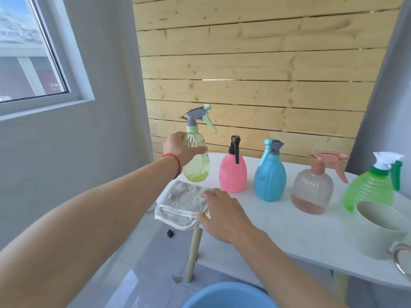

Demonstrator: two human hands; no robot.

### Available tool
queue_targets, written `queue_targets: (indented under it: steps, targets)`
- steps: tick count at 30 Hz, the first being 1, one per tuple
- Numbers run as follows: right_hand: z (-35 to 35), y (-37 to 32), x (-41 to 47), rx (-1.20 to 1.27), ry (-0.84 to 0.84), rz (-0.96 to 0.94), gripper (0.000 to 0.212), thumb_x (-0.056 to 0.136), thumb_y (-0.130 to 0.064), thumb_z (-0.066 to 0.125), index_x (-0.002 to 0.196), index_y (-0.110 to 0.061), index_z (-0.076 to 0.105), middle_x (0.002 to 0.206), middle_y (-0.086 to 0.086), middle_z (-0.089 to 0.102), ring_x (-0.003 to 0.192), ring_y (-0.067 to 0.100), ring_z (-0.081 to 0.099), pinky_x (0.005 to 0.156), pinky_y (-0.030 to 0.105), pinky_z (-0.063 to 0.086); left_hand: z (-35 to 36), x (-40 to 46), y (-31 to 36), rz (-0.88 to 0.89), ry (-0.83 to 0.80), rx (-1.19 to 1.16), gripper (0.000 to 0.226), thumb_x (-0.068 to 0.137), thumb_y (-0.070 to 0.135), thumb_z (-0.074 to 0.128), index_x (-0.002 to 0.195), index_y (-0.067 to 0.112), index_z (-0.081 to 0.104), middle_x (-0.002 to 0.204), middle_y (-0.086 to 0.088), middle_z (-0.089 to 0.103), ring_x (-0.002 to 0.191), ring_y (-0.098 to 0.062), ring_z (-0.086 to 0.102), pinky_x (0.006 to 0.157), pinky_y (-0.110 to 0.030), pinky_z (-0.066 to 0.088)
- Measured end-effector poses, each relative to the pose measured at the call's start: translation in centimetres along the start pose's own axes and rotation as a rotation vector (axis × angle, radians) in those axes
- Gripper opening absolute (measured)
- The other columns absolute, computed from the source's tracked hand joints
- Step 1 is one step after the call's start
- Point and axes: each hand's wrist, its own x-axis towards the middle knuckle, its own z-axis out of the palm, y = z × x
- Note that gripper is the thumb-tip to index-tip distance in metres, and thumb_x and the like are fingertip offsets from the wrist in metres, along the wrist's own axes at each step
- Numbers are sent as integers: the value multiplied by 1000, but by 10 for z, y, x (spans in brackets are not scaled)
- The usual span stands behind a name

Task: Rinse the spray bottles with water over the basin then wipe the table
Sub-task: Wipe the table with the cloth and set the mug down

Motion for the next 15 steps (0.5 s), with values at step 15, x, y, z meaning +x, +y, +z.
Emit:
queue_targets:
  steps: [15]
  targets:
    - [60,-1,28,-225,134,-117,35,60,-36,88,74,-15,63,80,5,65,83,28,69,62,32,57,45,51,-43,-189,-121,-74,84,70,29,94,143,16,54,127,0,63,116,-23,60,102,-37,49]
